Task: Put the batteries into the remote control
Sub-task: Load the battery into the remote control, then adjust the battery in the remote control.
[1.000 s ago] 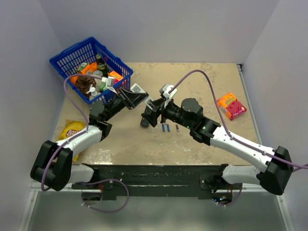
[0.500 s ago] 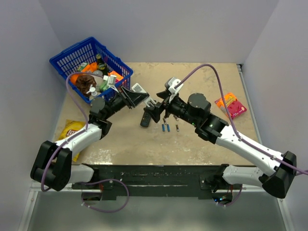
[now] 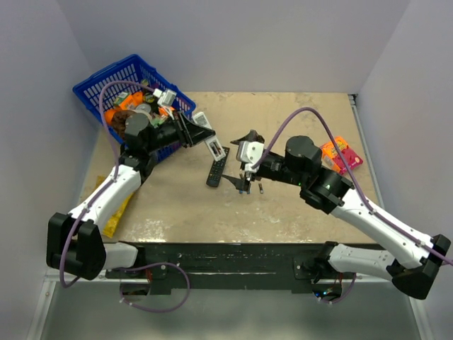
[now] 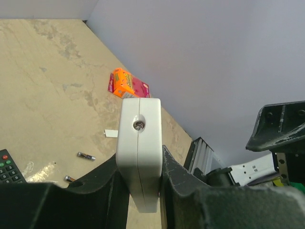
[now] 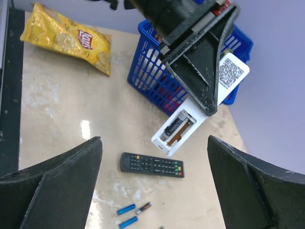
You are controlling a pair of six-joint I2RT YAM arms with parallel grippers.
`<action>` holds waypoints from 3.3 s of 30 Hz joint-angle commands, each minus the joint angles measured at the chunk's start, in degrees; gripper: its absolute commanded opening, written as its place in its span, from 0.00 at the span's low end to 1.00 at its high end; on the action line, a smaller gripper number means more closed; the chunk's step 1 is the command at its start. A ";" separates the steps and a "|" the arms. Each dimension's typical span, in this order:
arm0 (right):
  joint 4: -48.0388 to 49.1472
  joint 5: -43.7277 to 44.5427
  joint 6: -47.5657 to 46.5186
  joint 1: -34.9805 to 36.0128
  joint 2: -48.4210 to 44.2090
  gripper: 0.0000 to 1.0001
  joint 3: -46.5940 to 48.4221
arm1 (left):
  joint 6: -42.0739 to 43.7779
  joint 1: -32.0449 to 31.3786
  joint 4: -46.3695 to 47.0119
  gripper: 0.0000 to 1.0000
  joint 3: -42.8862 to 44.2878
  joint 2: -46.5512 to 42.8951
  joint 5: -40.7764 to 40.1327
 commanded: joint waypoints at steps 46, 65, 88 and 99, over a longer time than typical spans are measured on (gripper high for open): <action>-10.67 -5.14 -21.88 0.01 11.79 0.27 12.30 | -13.33 0.21 22.11 0.00 -2.59 -0.17 18.46; -11.02 -6.63 -21.53 -0.08 12.49 0.18 12.92 | -11.49 0.12 16.66 0.00 -1.45 -1.05 17.32; -12.87 -9.18 -21.35 0.01 14.16 0.16 14.24 | -8.76 -0.32 12.79 0.00 -0.31 -1.05 16.61; -13.48 -11.20 -21.44 0.01 15.13 0.15 15.29 | -8.94 -0.49 13.14 0.00 0.13 -0.43 17.05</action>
